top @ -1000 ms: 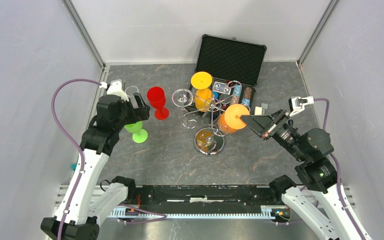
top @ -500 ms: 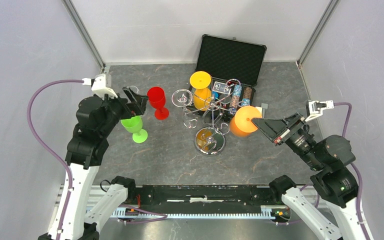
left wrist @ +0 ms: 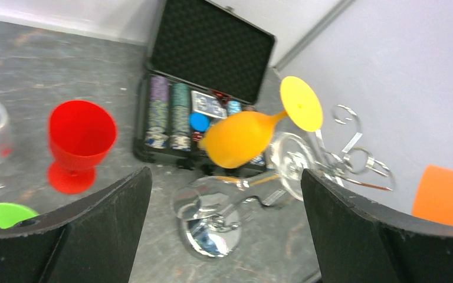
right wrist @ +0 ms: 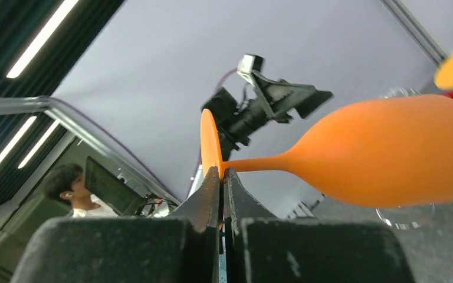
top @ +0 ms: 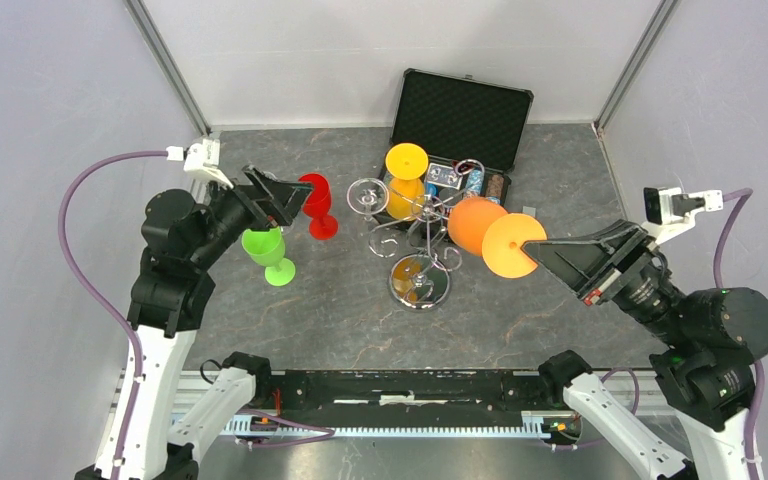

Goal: Take the wine glass off the wine glass rack

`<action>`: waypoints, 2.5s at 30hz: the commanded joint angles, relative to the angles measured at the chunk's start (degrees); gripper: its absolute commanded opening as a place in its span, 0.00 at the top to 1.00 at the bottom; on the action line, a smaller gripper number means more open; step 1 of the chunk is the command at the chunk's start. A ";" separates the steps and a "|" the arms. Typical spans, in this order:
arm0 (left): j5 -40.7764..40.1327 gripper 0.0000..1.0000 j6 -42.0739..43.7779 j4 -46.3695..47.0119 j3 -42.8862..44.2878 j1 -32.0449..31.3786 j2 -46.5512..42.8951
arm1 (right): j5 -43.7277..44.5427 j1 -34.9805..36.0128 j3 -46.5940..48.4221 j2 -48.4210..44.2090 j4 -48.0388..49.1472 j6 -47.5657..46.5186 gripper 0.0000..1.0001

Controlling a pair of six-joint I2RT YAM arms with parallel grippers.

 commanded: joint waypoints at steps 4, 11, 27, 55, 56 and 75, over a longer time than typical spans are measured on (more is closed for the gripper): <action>21.00 0.00 -26.57 26.42 -2.14 0.11 3.39 | -2.92 0.00 -5.25 2.26 30.61 4.85 1.00; 25.93 0.00 -45.20 48.83 -3.82 -4.14 9.45 | -5.35 0.00 -7.89 8.97 48.88 10.68 1.00; 27.34 0.11 -56.43 66.69 -2.01 -16.20 18.12 | -6.47 0.73 -15.05 21.14 76.50 25.10 1.00; 36.95 0.64 -56.33 80.88 1.36 -20.30 17.34 | -0.90 2.28 -23.98 23.54 76.36 28.97 1.00; 37.07 0.69 -55.97 80.81 1.43 -20.38 17.23 | -0.78 2.26 -24.19 23.48 76.36 29.07 1.00; 30.80 0.98 -27.52 46.95 10.97 -20.41 12.82 | 2.29 2.26 -25.35 20.45 71.38 20.57 0.32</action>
